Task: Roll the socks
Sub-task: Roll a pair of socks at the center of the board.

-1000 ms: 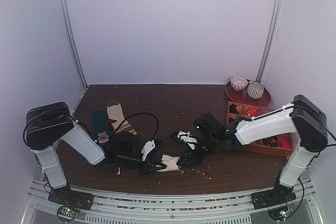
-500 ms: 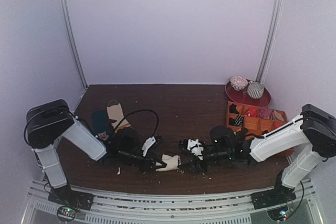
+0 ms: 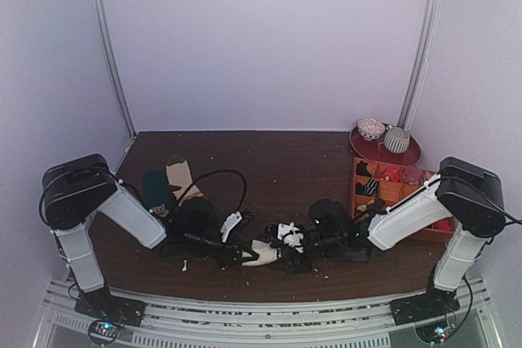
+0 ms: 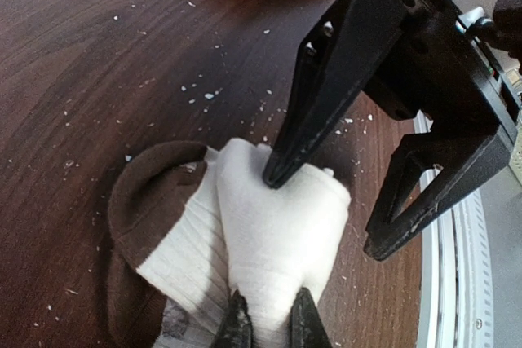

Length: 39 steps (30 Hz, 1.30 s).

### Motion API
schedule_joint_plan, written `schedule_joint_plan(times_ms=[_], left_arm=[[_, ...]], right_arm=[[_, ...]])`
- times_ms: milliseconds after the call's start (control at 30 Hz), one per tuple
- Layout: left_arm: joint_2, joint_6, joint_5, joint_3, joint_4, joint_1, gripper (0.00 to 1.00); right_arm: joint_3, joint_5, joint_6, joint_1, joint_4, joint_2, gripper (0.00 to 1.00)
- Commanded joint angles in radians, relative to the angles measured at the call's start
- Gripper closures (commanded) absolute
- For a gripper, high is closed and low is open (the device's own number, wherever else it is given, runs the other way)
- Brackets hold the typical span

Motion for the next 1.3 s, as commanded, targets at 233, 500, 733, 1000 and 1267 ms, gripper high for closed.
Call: schedule_joint_plan(times_ms=[233,500,733,1000,1267], left_arm=[[0.029,0.007,-0.077,-0.063,-0.188,0.002,0.99],[-0.034,0.068,-0.063,-0.007,-0.123,0.002,0.67],[-0.358,0.262,-0.229,-0.136,-0.106,0.0,0.42],[-0.432,0.437,-0.169,-0.199,-0.003,-0.005,0.4],[-0.237,0.464,-0.088,-0.146,0.101,-0.033,0.29]], right_arm=[[0.013,0.044,0.101,0.012,-0.071,0.101,0.62],[0.016,0.047,0.228,0.012,-0.217,0.123,0.83],[0.174,-0.078,0.318,-0.046,-0.548,0.142,0.83],[0.364,-0.281,0.388,-0.121,-0.848,0.253,0.83],[0.437,-0.309,0.389,-0.152,-0.935,0.322,0.83]])
